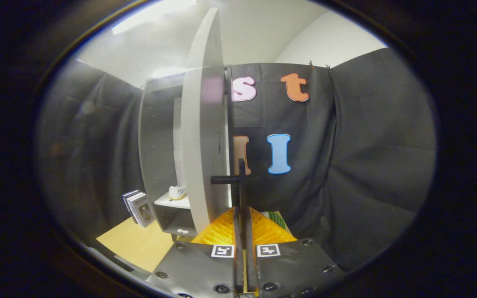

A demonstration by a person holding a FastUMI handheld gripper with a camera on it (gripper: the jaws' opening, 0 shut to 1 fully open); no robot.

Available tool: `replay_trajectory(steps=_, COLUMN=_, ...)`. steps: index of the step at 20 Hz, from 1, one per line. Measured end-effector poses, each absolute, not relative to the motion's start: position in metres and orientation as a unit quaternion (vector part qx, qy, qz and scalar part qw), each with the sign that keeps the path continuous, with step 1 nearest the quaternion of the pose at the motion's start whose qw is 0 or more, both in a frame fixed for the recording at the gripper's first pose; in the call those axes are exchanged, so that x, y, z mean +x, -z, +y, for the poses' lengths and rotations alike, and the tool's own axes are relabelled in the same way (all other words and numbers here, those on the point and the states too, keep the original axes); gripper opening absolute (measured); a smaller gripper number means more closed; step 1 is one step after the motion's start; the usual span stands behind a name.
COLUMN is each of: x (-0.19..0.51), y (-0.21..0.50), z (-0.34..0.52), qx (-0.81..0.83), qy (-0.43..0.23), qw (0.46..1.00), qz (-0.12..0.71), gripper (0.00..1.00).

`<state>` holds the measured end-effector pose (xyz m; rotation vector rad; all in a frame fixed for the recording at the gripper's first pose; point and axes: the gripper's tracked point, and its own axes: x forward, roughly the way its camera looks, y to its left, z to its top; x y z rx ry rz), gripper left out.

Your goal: Open the shoe cabinet door, grab the shoes and put them into the shoe cabinet, then close the shoe cabinet door.

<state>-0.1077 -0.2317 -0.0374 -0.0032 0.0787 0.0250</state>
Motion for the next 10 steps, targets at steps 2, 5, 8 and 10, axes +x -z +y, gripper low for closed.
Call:
replay_trajectory(steps=2, x=-0.120, y=0.033, z=-0.235, qx=-0.022, qy=-0.007, qw=0.999, qz=0.029, gripper=0.05)
replay_trajectory(steps=5, x=-0.146, y=0.029, z=-0.220, qx=-0.021, qy=-0.014, qw=0.999, qz=0.022, gripper=0.05)
replay_trajectory(steps=8, x=-0.167, y=0.036, z=-0.193, qx=-0.007, qy=-0.030, qw=0.999, qz=0.023, gripper=0.05)
replay_trajectory(steps=10, x=-0.174, y=0.054, z=-0.159, qx=0.002, qy=-0.059, qw=0.998, qz=0.034, gripper=0.05)
